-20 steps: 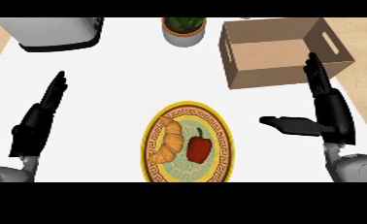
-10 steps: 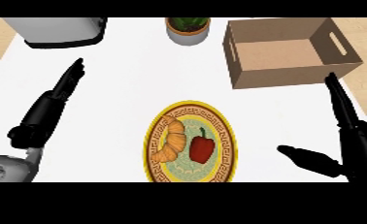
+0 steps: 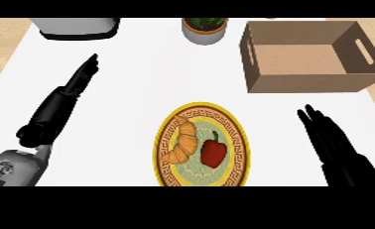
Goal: Pick the bell pepper from the plate and place it in the cardboard box
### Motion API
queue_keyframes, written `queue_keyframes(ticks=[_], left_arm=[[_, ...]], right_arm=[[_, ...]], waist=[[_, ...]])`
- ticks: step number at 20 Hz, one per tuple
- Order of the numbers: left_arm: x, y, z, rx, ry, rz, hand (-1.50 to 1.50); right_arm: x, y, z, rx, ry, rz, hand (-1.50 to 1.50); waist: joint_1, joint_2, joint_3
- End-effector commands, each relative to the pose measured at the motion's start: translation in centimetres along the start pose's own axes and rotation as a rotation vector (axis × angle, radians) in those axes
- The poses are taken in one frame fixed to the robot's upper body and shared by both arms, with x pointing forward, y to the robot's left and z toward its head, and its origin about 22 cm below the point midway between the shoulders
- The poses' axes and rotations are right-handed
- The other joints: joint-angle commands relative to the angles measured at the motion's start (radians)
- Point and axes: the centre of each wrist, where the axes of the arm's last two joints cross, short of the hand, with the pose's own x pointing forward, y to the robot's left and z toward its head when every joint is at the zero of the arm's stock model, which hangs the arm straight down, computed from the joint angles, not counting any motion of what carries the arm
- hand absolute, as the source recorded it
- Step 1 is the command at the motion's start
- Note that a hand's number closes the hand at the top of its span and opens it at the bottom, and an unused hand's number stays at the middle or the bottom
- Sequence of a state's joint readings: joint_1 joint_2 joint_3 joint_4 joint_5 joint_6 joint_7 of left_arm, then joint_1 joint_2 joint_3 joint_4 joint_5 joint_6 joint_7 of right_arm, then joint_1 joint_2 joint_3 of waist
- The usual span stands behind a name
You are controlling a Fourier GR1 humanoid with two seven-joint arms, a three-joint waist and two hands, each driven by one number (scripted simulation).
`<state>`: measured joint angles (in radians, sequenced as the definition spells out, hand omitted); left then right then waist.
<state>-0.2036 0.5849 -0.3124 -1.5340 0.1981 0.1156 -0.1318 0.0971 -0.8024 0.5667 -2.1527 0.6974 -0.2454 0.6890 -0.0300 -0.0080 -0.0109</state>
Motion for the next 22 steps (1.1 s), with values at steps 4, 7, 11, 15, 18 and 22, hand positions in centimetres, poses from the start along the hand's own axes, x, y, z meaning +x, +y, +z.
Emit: queue_keyframes(ticks=[4, 7, 11, 15, 18, 22], left_arm=[[0.5, -1.5, -1.0, -0.063, -0.03, 0.014, 0.0], [0.7, -0.6, -1.7, -0.04, -0.038, 0.017, 0.0], [1.1, -0.5, -2.2, -0.05, -0.046, 0.008, 0.0], [0.4, -0.5, -1.7, -0.044, -0.044, 0.006, 0.0], [1.1, -0.9, -2.5, -0.047, -0.028, 0.008, 0.0], [1.2, 0.0, -2.7, -0.027, -0.014, 0.005, 0.0]], right_arm=[[5.4, 0.8, 1.0, 0.182, 0.131, 0.206, -1.5], [8.0, 0.4, 1.2, 0.197, 0.18, 0.264, -1.5], [10.8, 3.1, -0.4, 0.274, 0.231, 0.286, -1.5], [13.6, 4.6, -1.2, 0.29, 0.28, 0.271, -1.5], [15.4, 4.7, -2.1, 0.317, 0.298, 0.259, -1.5], [17.0, 7.3, -2.5, 0.334, 0.33, 0.303, -1.5]], waist=[[0.062, 0.013, 0.001], [0.055, 0.01, 0.001], [0.063, 0.014, 0.002], [0.055, 0.008, 0.004], [0.045, 0.007, 0.005], [0.035, 0.005, 0.007]])
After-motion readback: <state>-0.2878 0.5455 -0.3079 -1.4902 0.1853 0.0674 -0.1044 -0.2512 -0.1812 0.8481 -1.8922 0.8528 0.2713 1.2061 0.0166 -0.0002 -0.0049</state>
